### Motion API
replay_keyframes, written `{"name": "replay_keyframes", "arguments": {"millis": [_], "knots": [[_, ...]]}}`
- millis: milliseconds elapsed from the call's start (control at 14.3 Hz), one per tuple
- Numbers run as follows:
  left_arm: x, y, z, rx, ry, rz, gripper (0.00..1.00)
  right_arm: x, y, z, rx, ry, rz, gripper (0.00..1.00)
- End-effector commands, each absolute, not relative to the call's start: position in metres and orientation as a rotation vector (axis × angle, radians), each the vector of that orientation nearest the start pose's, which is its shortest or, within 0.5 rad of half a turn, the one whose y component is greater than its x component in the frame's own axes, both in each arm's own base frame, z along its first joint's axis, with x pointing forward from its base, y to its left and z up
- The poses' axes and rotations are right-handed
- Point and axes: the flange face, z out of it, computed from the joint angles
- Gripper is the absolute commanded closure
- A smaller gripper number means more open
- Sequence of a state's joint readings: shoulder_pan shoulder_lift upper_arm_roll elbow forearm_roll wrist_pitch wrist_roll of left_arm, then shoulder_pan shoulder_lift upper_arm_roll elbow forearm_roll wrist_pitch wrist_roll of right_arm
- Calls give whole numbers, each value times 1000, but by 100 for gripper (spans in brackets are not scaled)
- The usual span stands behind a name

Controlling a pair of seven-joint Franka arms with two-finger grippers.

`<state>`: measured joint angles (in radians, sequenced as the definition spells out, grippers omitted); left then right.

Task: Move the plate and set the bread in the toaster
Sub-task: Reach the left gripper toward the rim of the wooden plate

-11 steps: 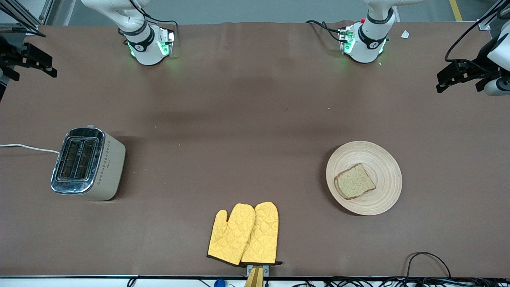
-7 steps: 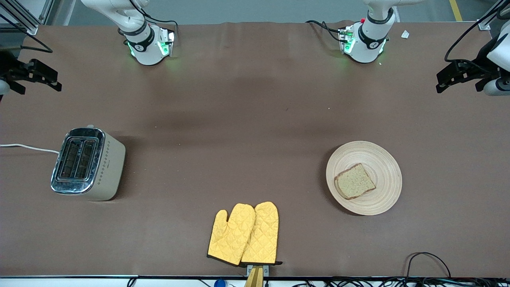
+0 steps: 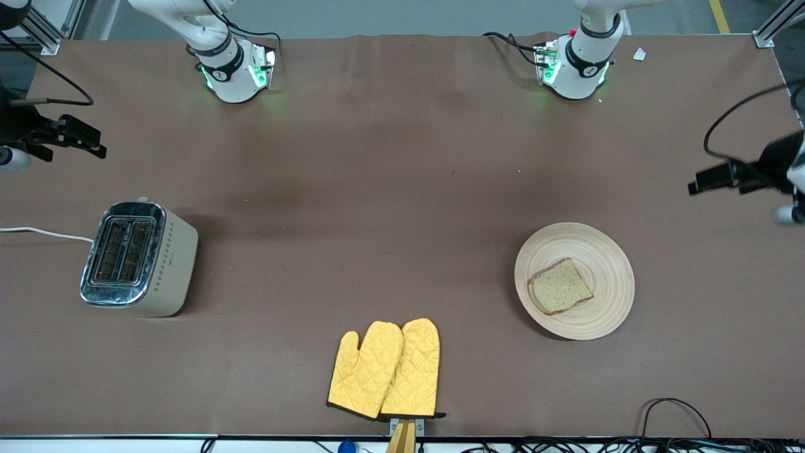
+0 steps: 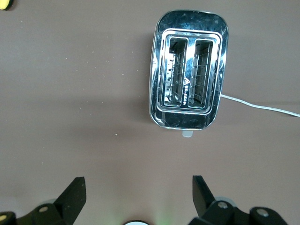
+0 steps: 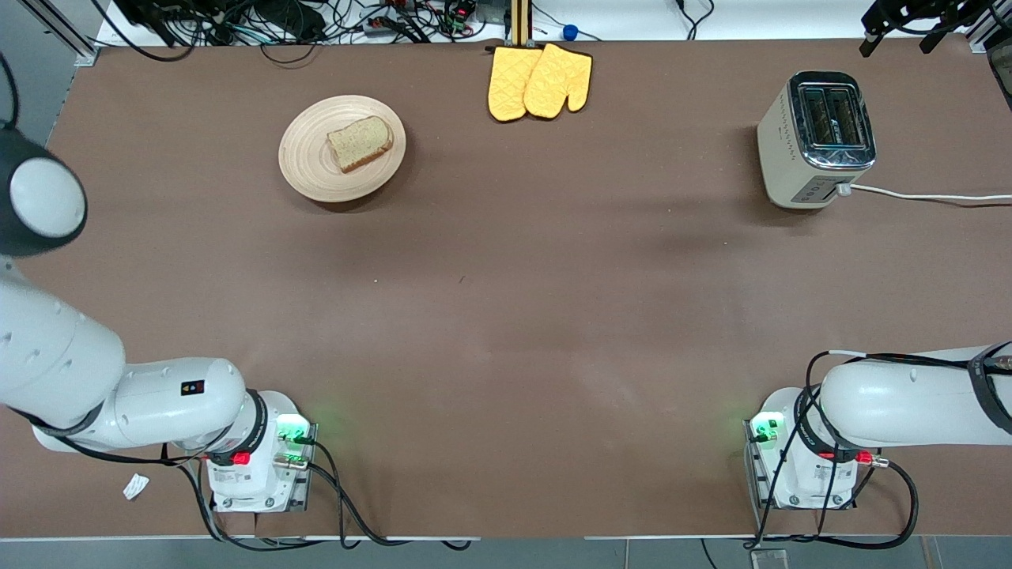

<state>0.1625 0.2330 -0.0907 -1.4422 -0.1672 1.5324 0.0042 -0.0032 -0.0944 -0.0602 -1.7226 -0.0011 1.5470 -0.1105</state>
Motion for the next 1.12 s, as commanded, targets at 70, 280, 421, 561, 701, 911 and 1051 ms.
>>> {"name": "replay_keyframes", "arguments": {"millis": [70, 280, 421, 561, 701, 911, 1051], "knots": [[660, 78, 451, -3501, -336, 245, 0, 516, -28, 604, -3116, -74, 91, 0], [669, 91, 383, -3569, -506, 244, 0, 514, -27, 606, -3115, -77, 96, 0], [672, 116, 337, -3675, -457, 239, 0, 513, -28, 604, -3114, -74, 110, 0], [667, 147, 290, -3794, -332, 200, 0, 512, -30, 607, -3114, -67, 112, 0], [660, 165, 248, -3889, -287, 165, 0, 515, -29, 608, -3115, -70, 96, 0], [654, 169, 193, -4025, -246, 94, 2, 529, -45, 586, -3124, -31, 116, 0], [650, 164, 157, -4099, -210, 43, 10, 539, -58, 566, -3120, -4, 151, 0]]}}
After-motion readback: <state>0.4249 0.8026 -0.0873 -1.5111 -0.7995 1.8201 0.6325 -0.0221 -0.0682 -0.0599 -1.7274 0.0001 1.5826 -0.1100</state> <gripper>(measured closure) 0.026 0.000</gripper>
